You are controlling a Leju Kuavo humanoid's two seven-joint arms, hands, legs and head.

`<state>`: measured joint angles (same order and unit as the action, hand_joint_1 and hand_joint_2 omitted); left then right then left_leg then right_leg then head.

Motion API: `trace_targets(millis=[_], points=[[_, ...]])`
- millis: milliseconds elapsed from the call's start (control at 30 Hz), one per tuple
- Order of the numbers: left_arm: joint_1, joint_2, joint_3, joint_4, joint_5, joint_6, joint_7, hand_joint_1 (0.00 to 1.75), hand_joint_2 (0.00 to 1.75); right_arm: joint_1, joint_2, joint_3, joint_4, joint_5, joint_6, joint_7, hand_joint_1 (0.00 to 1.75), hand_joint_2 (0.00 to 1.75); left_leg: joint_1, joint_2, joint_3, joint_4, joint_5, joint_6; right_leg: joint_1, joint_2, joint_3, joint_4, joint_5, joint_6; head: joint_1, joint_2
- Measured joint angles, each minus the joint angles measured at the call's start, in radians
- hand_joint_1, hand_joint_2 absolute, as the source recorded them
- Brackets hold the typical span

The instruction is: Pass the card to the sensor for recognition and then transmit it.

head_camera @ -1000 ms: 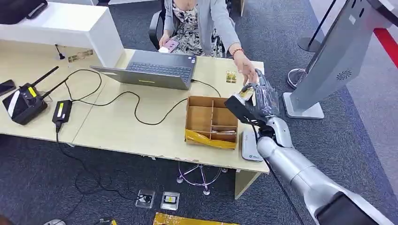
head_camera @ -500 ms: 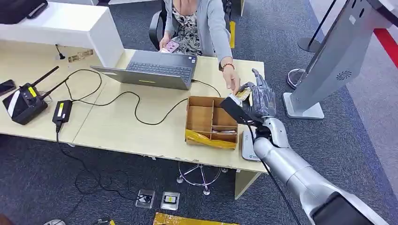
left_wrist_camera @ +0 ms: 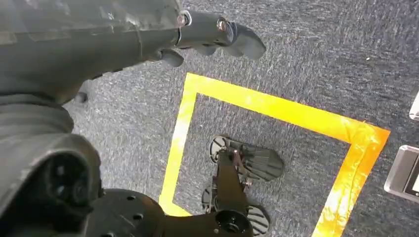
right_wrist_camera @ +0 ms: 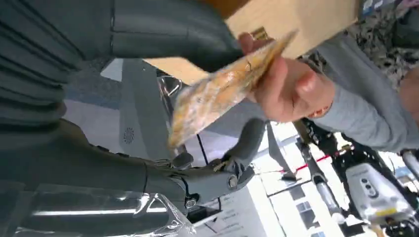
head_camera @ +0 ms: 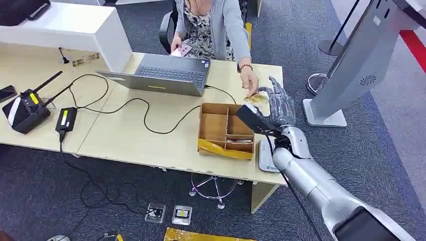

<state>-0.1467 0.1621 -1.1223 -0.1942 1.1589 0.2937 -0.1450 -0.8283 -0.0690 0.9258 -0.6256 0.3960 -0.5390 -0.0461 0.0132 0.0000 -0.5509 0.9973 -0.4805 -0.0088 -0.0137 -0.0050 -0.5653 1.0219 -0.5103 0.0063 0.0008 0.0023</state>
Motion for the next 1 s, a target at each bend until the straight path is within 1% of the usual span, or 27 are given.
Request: trace_targets(millis=[100,233,467,533,600,700,800,833,933,1000], points=[[0.003,0.003,0.000,0.000,0.002,0.001,0.000,0.00,0.00,0.000,0.003,0.000,0.000,0.018,0.006,-0.006,0.00,0.00,0.000,0.000,0.000,0.000,0.000,0.000,0.000,0.000,0.000,0.000,0.000,0.000,0.000,0.000],[0.011,0.011,0.000,0.001,0.041,0.015,0.000,0.00,0.00,0.000,0.007,-0.002,0.000,0.010,0.022,-0.014,0.00,0.00,0.000,0.000,0.000,0.000,0.000,0.000,0.000,0.000,0.000,0.000,0.000,0.000,-0.001,0.000],[0.018,0.022,0.000,0.005,0.052,0.014,-0.007,0.00,0.00,0.005,0.011,-0.010,-0.002,0.028,-0.001,-0.029,0.00,0.00,0.000,0.000,0.000,0.000,0.000,0.000,0.000,0.000,0.000,0.000,0.000,0.000,0.000,0.000],[0.020,0.024,0.000,0.005,0.060,0.010,-0.007,0.00,0.00,0.021,0.010,-0.024,-0.021,0.046,-0.015,-0.005,0.00,0.00,0.000,0.000,0.000,0.000,0.000,0.000,0.000,0.000,0.000,0.000,0.000,0.000,0.000,0.000],[0.022,0.025,0.000,0.006,0.060,0.008,-0.007,0.00,0.00,0.042,-0.001,-0.031,-0.049,0.056,-0.011,0.019,0.00,0.00,0.000,0.000,0.000,0.000,0.000,0.000,0.000,0.000,-0.001,0.000,0.000,0.000,0.000,0.000],[0.027,0.024,0.000,0.006,0.063,0.008,-0.007,0.00,0.00,0.078,-0.029,-0.056,-0.108,0.094,0.004,0.080,0.00,0.00,0.000,0.000,0.000,0.000,0.000,0.000,0.000,0.000,0.000,0.000,0.000,0.000,0.000,0.000],[0.030,0.024,0.001,0.007,0.070,0.002,-0.008,0.00,0.00,0.115,-0.073,-0.079,-0.189,0.139,0.029,0.143,0.00,0.00,0.000,0.000,0.000,0.000,0.000,0.000,0.000,0.000,0.000,0.000,0.000,0.000,0.000,0.000],[0.030,0.024,0.001,0.007,0.072,0.002,-0.011,0.00,0.00,0.129,-0.090,-0.085,-0.218,0.146,0.038,0.160,0.00,1.75,0.000,0.000,0.000,0.000,0.000,0.000,0.000,0.000,-0.001,0.000,0.000,0.000,0.000,0.000],[0.031,0.024,0.003,0.007,0.082,0.008,-0.022,0.00,0.00,0.175,-0.148,-0.104,-0.329,0.161,0.067,0.225,0.00,1.75,0.000,0.000,0.000,0.000,0.000,0.000,0.000,0.000,0.000,0.000,0.000,0.000,0.000,0.000],[0.032,0.024,0.003,0.007,0.088,0.010,-0.023,0.00,0.00,0.208,-0.183,-0.109,-0.402,0.164,0.076,0.251,0.00,1.75,0.000,0.000,0.000,0.000,0.000,0.000,0.000,0.000,0.000,0.000,0.000,0.000,0.000,0.000]])
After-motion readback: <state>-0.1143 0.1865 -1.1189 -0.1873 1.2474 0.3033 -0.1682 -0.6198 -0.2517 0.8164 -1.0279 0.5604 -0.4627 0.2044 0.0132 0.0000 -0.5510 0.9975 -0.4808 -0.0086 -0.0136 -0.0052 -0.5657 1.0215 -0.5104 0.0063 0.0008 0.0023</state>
